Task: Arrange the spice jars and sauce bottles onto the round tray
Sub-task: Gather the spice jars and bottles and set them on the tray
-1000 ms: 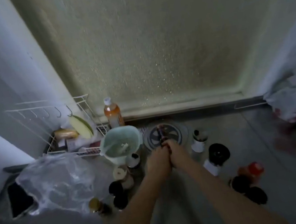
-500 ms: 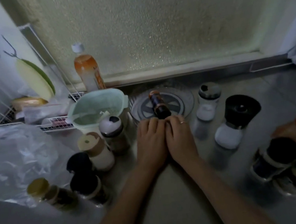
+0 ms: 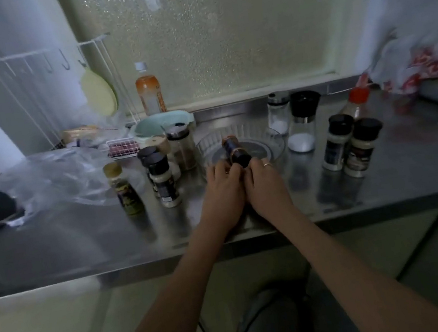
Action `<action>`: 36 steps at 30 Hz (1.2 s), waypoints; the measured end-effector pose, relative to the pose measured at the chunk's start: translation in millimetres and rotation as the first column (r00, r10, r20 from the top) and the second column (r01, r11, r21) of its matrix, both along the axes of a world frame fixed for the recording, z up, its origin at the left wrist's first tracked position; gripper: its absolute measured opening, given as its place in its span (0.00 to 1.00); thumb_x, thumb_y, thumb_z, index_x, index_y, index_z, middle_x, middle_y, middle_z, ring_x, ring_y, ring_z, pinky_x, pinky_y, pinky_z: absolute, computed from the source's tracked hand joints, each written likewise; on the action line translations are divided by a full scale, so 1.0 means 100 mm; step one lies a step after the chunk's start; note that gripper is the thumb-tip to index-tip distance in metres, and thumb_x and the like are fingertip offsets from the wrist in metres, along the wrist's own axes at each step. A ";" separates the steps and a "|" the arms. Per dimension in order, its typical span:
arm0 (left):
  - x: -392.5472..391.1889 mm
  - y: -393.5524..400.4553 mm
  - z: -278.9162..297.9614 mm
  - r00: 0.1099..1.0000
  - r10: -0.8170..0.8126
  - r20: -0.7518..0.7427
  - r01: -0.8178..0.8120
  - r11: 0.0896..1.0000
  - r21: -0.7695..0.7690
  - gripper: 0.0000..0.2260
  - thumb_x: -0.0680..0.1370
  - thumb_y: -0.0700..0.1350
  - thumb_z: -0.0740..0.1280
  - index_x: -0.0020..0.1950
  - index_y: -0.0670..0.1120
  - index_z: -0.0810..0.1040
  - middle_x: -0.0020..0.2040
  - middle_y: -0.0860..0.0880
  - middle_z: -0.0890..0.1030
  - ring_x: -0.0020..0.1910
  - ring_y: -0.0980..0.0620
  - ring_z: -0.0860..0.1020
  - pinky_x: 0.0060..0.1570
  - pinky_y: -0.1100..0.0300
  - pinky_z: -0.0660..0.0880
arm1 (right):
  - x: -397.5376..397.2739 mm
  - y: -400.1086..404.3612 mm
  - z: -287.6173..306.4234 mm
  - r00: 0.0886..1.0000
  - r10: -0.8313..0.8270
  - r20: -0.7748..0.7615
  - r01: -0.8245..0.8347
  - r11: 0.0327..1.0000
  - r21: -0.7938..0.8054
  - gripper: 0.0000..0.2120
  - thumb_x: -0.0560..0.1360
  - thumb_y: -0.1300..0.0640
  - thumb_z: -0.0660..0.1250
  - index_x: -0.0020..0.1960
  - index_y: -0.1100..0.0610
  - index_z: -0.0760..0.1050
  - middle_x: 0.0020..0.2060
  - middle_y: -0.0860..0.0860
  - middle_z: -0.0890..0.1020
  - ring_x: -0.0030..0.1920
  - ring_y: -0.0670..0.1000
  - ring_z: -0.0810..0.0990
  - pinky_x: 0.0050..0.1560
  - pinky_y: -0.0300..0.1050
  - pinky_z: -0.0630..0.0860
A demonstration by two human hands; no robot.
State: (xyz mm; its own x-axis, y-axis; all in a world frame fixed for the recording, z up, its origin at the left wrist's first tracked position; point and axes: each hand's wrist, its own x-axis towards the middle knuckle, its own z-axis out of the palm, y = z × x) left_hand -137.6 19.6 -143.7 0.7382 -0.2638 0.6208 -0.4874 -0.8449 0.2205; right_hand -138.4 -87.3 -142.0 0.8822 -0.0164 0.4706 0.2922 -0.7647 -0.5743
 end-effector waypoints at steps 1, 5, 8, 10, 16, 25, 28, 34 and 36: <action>-0.11 0.04 0.03 1.000 0.021 0.006 -0.021 1.000 -0.003 0.10 0.74 0.42 0.56 0.48 0.40 0.74 0.49 0.38 0.76 0.48 0.40 0.70 0.50 0.49 0.68 | -0.06 0.00 0.00 1.000 -0.004 0.010 0.004 1.000 -0.012 0.08 0.80 0.59 0.54 0.48 0.62 0.68 0.49 0.62 0.75 0.42 0.55 0.73 0.38 0.45 0.65; -0.39 0.30 0.06 0.933 0.260 0.247 -0.235 0.964 -0.126 0.09 0.72 0.40 0.63 0.51 0.42 0.75 0.48 0.40 0.78 0.47 0.42 0.70 0.47 0.50 0.68 | -0.19 -0.02 0.00 0.997 -0.079 0.009 0.080 0.996 -0.043 0.10 0.80 0.56 0.53 0.44 0.59 0.68 0.45 0.60 0.75 0.41 0.57 0.74 0.40 0.52 0.72; -0.41 0.50 0.11 0.822 0.517 0.238 -0.395 0.819 -0.415 0.16 0.68 0.41 0.71 0.52 0.40 0.71 0.46 0.36 0.77 0.47 0.43 0.67 0.46 0.52 0.64 | -0.21 -0.06 0.05 0.992 -0.124 0.020 0.124 0.992 -0.015 0.10 0.78 0.53 0.56 0.40 0.55 0.66 0.39 0.55 0.76 0.35 0.53 0.73 0.35 0.46 0.68; -0.35 0.60 0.16 0.816 0.569 0.100 -0.426 0.709 -0.561 0.22 0.67 0.44 0.74 0.54 0.38 0.68 0.47 0.34 0.74 0.49 0.42 0.67 0.47 0.53 0.64 | -0.22 -0.07 0.10 0.975 -0.191 0.110 0.196 0.980 -0.029 0.08 0.76 0.52 0.59 0.41 0.55 0.69 0.37 0.52 0.77 0.33 0.51 0.72 0.30 0.42 0.63; -0.10 0.75 0.11 0.861 0.424 -0.280 -0.505 0.657 -0.560 0.28 0.71 0.50 0.73 0.61 0.36 0.65 0.60 0.35 0.68 0.53 0.35 0.73 0.42 0.52 0.70 | 0.09 0.05 0.40 0.970 -0.230 -0.076 0.201 0.939 -0.278 0.20 0.74 0.41 0.60 0.58 0.53 0.70 0.53 0.54 0.80 0.56 0.57 0.76 0.57 0.55 0.65; -0.02 0.60 0.32 0.963 0.254 -0.091 -0.255 0.746 -0.615 0.20 0.71 0.49 0.72 0.58 0.43 0.71 0.56 0.48 0.70 0.53 0.54 0.70 0.51 0.65 0.66 | 0.36 0.05 0.52 0.978 -0.101 -0.185 0.087 0.993 -0.082 0.21 0.70 0.51 0.69 0.61 0.50 0.69 0.53 0.54 0.80 0.53 0.57 0.78 0.52 0.51 0.75; 0.30 0.46 0.51 0.984 0.118 -0.132 -0.174 0.791 -0.586 0.19 0.68 0.48 0.75 0.54 0.44 0.74 0.52 0.48 0.78 0.49 0.55 0.73 0.48 0.65 0.68 | 0.39 -0.04 0.66 0.999 -0.022 -0.036 0.027 0.991 0.134 0.22 0.69 0.52 0.70 0.60 0.49 0.68 0.52 0.55 0.80 0.53 0.56 0.78 0.50 0.51 0.76; 0.51 0.30 0.31 0.961 0.020 -0.277 -0.169 0.831 -0.530 0.19 0.66 0.46 0.77 0.52 0.46 0.74 0.46 0.50 0.80 0.44 0.56 0.75 0.38 0.68 0.68 | 0.39 -0.18 0.72 0.996 0.085 0.003 -0.084 0.979 0.188 0.22 0.71 0.50 0.71 0.62 0.51 0.68 0.48 0.47 0.75 0.50 0.50 0.77 0.47 0.44 0.74; 0.51 0.30 0.25 0.963 0.037 -0.269 -0.173 0.848 -0.501 0.20 0.67 0.48 0.76 0.54 0.45 0.74 0.44 0.51 0.78 0.43 0.55 0.74 0.35 0.69 0.67 | 0.40 -0.22 0.70 0.996 0.084 -0.008 -0.080 0.969 0.232 0.22 0.71 0.50 0.71 0.61 0.51 0.68 0.47 0.46 0.75 0.48 0.49 0.77 0.45 0.40 0.71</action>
State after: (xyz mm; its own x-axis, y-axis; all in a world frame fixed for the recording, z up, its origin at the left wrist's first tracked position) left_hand -86.5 49.8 -118.2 0.8859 0.1319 0.4447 -0.2771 -0.6184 0.7354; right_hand -98.8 -108.9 -72.3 0.8932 -0.0505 0.4469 0.3365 -0.5841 -0.7386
